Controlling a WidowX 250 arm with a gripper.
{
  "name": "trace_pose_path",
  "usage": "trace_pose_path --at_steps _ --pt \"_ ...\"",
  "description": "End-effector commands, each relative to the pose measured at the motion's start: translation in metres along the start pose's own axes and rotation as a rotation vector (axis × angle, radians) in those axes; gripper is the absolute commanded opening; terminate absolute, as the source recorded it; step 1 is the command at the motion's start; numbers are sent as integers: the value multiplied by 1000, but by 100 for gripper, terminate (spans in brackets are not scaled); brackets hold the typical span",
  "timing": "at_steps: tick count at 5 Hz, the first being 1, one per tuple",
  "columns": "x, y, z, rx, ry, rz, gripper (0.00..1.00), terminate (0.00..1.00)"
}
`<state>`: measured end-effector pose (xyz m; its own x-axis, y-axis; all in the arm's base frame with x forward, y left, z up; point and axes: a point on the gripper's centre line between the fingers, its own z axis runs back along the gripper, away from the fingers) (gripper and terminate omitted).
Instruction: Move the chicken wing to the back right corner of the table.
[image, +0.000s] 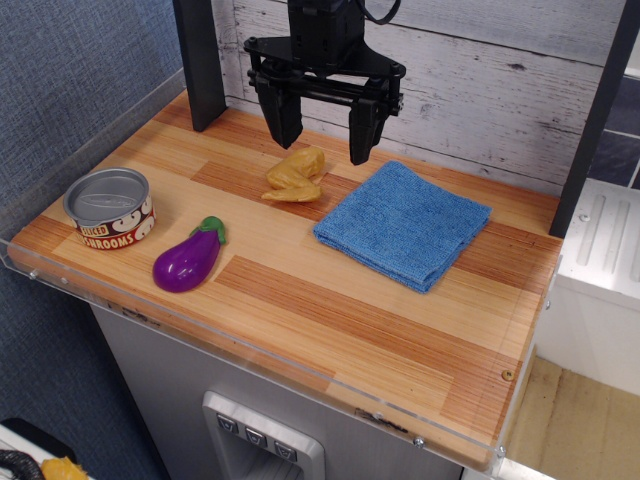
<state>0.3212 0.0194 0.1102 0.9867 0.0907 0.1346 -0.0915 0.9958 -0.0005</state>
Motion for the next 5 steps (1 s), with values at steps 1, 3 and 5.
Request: trace_pose_path --at_steps 1,3,5 --pt "0 0 0 0 0 0 100 0" --pt "28 22 -16 88 -34 -101 100 0" --pt "63 39 -38 43 -92 -192 100 0"
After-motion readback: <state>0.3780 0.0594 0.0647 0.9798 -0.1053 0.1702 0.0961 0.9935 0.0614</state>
